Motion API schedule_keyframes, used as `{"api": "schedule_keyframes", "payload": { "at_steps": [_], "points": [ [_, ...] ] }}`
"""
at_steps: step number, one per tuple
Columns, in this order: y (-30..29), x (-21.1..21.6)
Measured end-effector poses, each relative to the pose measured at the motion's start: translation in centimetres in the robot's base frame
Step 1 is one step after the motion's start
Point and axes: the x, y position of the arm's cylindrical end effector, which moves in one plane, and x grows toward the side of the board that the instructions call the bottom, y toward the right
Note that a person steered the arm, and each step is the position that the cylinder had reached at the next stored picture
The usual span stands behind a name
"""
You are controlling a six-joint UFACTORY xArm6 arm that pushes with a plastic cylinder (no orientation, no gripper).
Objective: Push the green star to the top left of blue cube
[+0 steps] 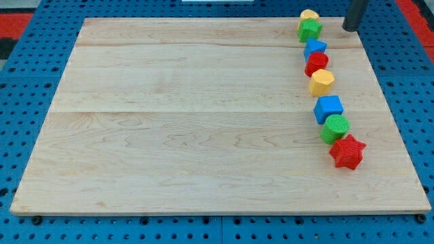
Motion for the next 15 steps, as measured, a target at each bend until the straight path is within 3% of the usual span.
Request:
{"api": "schedule_keyframes", "payload": {
  "at_steps": [4,7,9,12,14,15],
  "points": [
    [-2.7,-0.3],
    [-12.7,2.0],
    [-24.1,7.0],
    [-30.1,1.6],
    [-35.3,2.9],
    [-36.9,-0.1]
  ]
}}
